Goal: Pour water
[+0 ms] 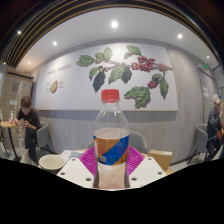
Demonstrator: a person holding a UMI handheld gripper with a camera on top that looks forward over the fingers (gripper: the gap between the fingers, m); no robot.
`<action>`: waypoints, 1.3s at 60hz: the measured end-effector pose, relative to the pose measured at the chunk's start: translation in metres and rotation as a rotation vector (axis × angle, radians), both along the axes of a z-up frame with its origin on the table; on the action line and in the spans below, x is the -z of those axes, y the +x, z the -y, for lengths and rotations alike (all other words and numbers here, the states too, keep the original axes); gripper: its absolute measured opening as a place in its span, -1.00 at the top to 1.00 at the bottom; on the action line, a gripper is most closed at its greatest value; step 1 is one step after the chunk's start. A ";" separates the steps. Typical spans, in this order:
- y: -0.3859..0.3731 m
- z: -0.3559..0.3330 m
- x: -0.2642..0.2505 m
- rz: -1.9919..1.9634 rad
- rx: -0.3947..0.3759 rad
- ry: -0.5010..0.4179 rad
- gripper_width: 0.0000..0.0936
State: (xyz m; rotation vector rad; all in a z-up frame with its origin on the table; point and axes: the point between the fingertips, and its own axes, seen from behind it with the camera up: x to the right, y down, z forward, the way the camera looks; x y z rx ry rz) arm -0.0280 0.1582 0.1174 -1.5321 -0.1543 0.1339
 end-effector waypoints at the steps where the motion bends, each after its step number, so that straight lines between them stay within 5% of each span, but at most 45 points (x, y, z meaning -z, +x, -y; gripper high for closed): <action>1: 0.014 0.001 -0.008 -0.009 -0.009 -0.016 0.27; 23: 0.015 -0.004 0.006 -0.008 -0.048 -0.051 0.27; 32: 0.012 -0.004 0.004 0.009 -0.045 -0.075 0.11; 40: 0.013 -0.002 0.002 0.038 -0.044 -0.088 -0.24; 45: 0.010 -0.002 0.010 0.079 -0.048 -0.111 -0.86; 67: 0.041 0.085 0.010 0.049 -0.035 -0.177 -0.83; 78: 0.021 0.164 0.014 0.029 -0.124 -0.221 -0.82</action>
